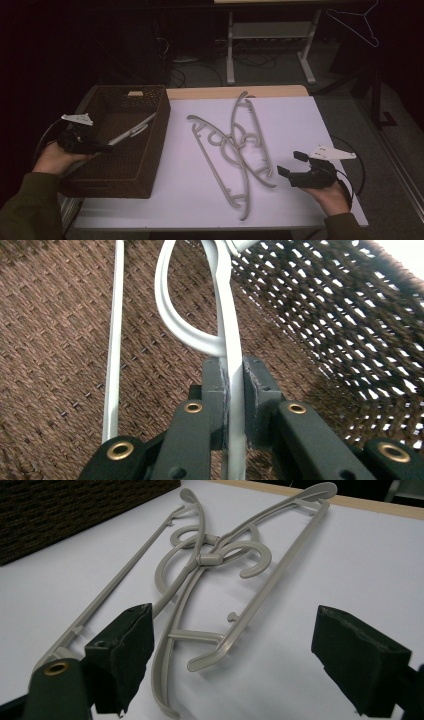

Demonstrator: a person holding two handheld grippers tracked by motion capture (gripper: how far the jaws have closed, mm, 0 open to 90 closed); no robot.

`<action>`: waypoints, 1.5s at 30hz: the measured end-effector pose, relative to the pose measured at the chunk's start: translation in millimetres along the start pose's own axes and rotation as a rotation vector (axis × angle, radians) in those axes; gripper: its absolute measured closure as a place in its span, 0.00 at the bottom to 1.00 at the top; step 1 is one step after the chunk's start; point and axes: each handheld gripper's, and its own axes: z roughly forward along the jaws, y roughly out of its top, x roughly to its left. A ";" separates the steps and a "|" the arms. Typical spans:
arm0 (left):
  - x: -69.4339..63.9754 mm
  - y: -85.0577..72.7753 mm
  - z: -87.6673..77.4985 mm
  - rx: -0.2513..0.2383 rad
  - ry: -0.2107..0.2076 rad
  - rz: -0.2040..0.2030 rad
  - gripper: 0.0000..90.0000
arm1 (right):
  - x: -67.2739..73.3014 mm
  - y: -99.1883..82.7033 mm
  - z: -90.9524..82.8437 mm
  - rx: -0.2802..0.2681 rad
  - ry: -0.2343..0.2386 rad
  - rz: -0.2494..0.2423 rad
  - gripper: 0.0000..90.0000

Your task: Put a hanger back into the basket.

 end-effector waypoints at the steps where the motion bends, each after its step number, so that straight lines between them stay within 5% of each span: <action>1: 0.6 0.1 2.1 0.006 -0.001 0.000 0.90 | 0.2 0.1 -0.1 0.001 0.000 0.001 0.18; 10: 7.8 -5.4 9.4 0.023 -0.017 -0.038 0.89 | -0.7 -0.5 0.2 0.001 0.000 0.000 0.18; 16: 7.7 -6.1 8.5 0.036 0.030 -0.023 0.66 | -0.1 -0.1 -0.2 0.001 0.001 0.004 0.18; 21: 8.5 -5.1 -2.1 -0.060 0.037 -0.061 0.53 | -0.4 -0.1 -0.2 0.000 0.000 0.001 0.18; 27: -1.3 1.1 -9.4 -0.136 0.028 -0.061 0.41 | -0.4 0.2 -0.1 -0.001 0.000 0.001 0.18; 45: -63.2 53.9 1.5 -0.322 -0.030 -0.014 0.16 | 2.5 5.0 0.4 -0.001 0.009 -0.012 0.19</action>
